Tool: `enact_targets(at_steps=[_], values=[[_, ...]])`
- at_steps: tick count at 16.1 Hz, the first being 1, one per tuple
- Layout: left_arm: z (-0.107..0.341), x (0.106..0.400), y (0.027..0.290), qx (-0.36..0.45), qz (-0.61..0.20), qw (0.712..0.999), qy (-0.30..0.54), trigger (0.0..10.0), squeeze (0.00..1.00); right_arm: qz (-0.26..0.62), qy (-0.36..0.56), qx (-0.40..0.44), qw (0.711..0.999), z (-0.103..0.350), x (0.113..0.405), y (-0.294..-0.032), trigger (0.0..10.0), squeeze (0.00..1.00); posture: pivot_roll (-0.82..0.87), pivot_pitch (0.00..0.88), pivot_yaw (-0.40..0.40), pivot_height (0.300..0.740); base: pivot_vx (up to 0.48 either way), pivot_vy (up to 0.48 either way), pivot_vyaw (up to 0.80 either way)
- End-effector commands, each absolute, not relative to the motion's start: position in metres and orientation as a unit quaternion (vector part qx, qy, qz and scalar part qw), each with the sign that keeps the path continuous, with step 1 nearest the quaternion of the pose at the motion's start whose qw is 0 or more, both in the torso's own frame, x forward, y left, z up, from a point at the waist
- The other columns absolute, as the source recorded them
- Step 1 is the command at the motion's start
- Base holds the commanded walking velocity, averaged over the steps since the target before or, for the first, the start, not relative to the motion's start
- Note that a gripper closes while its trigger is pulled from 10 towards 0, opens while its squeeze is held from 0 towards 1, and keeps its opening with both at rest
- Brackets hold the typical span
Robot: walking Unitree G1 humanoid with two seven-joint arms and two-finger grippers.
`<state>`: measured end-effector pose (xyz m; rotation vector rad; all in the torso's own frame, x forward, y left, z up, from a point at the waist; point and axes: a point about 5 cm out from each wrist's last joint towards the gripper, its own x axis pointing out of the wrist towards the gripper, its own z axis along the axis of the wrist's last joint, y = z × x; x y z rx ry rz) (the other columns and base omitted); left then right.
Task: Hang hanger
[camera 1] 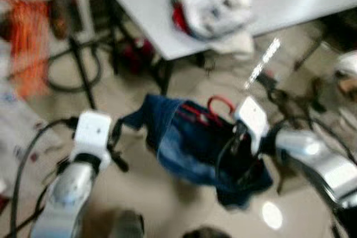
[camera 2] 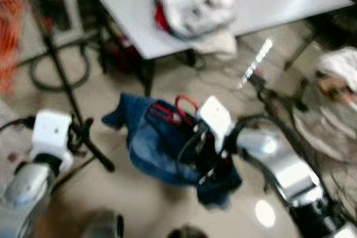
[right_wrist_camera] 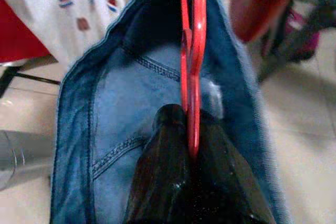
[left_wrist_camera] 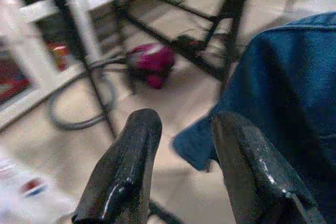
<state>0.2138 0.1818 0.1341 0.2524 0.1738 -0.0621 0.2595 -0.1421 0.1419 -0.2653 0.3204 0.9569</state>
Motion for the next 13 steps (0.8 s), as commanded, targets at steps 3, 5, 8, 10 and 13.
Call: enact_targets(at_steps=[3, 5, 8, 10, 13], values=[[0.135, 0.211, 0.180, 0.131, -0.027, 0.987, 0.088, 10.0, 0.00, 0.444, 0.149, -0.120, 0.875, 0.150, 0.266, -0.145, 10.0, 0.00, 0.05, 0.120, -0.155, 0.740, 0.000, 0.000, 0.80], [0.138, 0.213, 0.184, 0.141, -0.025, 0.986, 0.087, 10.0, 0.00, 0.441, 0.159, -0.113, 0.876, 0.152, 0.271, -0.142, 10.0, 0.00, 0.05, 0.126, -0.149, 0.740, 0.000, 0.000, 0.80], [0.146, 0.218, 0.191, 0.151, -0.021, 0.985, 0.082, 10.0, 0.00, 0.456, 0.159, -0.113, 0.869, 0.160, 0.279, -0.136, 10.0, 0.00, 0.05, 0.163, -0.163, 0.740, 0.000, 0.000, 0.80], [0.149, 0.217, 0.194, 0.153, -0.016, 0.985, 0.079, 10.0, 0.00, 0.456, 0.159, -0.119, 0.868, 0.164, 0.282, -0.138, 10.0, 0.00, 0.05, 0.175, -0.175, 0.740, 0.000, 0.000, 0.80], [0.152, 0.218, 0.192, 0.161, -0.013, 0.984, 0.071, 10.0, 0.00, 0.446, 0.168, -0.124, 0.870, 0.163, 0.283, -0.139, 10.0, 0.00, 0.06, 0.175, -0.170, 0.740, 0.000, 0.000, 0.80]])
